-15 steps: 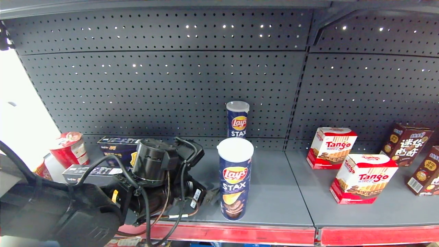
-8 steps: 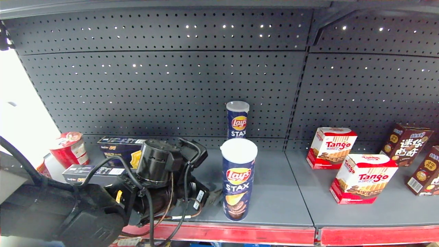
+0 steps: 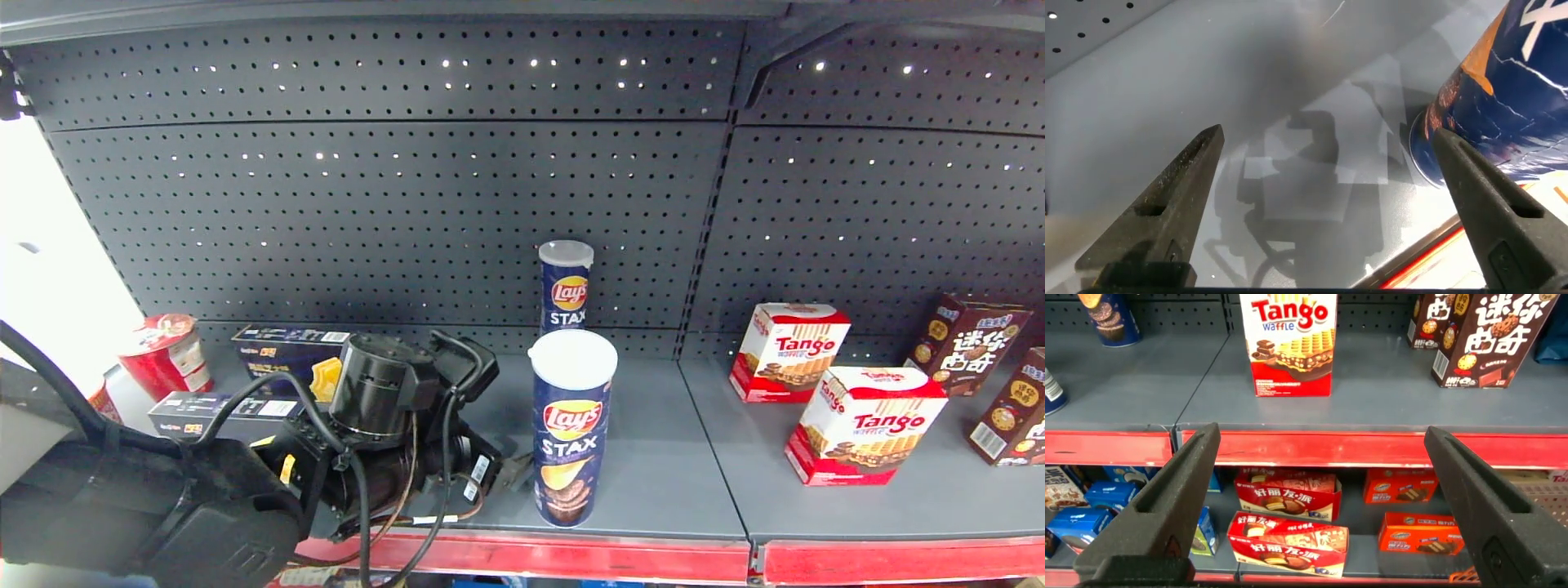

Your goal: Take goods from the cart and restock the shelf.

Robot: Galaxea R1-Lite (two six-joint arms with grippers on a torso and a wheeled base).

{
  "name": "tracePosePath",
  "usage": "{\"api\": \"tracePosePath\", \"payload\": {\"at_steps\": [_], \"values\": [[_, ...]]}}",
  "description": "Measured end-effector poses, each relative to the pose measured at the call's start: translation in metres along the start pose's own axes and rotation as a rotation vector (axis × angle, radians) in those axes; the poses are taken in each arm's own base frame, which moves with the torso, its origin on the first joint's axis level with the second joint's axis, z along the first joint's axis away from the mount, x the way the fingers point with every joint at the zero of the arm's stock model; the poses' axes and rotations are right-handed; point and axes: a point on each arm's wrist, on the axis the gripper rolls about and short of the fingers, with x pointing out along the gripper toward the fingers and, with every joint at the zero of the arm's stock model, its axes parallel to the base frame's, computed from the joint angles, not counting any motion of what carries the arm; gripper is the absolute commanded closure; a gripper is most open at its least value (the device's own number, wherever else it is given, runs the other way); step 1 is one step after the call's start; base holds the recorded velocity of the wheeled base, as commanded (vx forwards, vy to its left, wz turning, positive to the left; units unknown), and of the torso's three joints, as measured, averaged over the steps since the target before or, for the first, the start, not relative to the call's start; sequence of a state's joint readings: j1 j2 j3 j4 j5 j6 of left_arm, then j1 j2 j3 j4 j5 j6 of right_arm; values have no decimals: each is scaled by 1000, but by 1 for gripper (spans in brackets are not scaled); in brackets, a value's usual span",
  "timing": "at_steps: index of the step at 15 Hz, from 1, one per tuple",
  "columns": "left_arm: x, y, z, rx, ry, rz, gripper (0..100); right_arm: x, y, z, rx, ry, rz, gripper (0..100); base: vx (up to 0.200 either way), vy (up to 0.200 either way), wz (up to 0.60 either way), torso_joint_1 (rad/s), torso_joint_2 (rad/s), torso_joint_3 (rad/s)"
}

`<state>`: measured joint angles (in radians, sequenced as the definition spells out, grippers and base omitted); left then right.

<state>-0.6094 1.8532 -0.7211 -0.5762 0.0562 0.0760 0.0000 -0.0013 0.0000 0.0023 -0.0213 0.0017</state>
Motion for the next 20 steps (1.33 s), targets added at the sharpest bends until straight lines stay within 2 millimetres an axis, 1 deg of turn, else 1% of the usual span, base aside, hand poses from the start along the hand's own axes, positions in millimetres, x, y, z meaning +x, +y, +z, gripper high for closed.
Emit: {"api": "tracePosePath", "payload": {"at_steps": [6, 8, 9, 12, 14, 16, 18, 19, 20], "values": [[0, -1, -3, 0, 11, -2, 0, 0, 0, 0, 0, 0, 0, 0, 0, 0, 0, 0, 0, 0], [-2, 5, -3, -10, 7, 16, 0, 0, 0, 0, 0, 0, 0, 0, 0, 0, 0, 0, 0, 0], [-5, 12, 0, -19, -4, 35, 0, 0, 0, 0, 0, 0, 0, 0, 0, 0, 0, 0, 0, 0], [-21, 29, 13, -19, -67, 86, 0, 0, 0, 0, 0, 0, 0, 0, 0, 0, 0, 0, 0, 0], [-40, 40, 24, -13, -124, 128, 0, 0, 0, 0, 0, 0, 0, 0, 0, 0, 0, 0, 0, 0], [-66, 50, 31, -24, -177, 172, 0, 0, 0, 0, 0, 0, 0, 0, 0, 0, 0, 0, 0, 0], [-104, 59, 34, -43, -221, 223, 0, 0, 0, 0, 0, 0, 0, 0, 0, 0, 0, 0, 0, 0], [-122, 62, 34, -52, -238, 245, 0, 0, 0, 0, 0, 0, 0, 0, 0, 0, 0, 0, 0, 0], [-145, 64, 31, -66, -263, 270, 0, 0, 0, 0, 0, 0, 0, 0, 0, 0, 0, 0, 0, 0]]}}
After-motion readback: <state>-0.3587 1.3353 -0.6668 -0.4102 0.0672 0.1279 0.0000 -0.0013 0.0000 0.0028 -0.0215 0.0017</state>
